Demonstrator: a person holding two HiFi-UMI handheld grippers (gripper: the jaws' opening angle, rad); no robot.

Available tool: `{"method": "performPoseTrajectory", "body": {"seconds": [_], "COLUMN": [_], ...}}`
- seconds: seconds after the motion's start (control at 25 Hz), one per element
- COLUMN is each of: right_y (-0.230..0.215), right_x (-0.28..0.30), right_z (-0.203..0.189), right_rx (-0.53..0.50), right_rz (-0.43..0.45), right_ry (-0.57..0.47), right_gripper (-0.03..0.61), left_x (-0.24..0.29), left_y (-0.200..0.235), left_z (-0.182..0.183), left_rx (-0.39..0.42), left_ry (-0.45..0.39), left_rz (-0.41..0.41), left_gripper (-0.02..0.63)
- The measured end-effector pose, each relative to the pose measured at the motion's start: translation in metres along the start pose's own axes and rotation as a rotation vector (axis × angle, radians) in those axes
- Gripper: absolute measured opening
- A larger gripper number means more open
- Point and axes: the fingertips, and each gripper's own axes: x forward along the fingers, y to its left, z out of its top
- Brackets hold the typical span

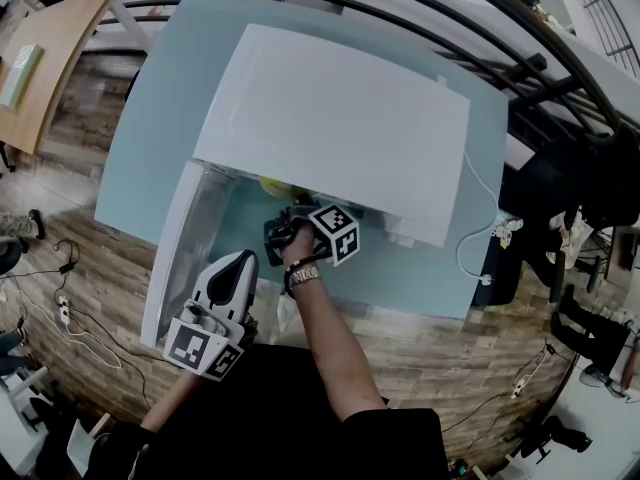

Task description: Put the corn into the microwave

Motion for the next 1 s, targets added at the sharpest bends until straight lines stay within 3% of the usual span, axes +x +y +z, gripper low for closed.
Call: {"method": "performPoseTrajectory", "body": {"seconds": [1.0], "right_y": [-0.018], "right_x": [-0.042], "right_z": [-0.007], "right_rx": [-0.033], "right_rz": [0.034], "right_ry": [0.026], "right_gripper": [0.127], "left_x": [-0.007], "left_y": [-0.025], "left_z": [-0.003], "left_rx": [0.018], "left_ry": [-0.022], "left_rz": [-0.012], "left_gripper": [0.003]}}
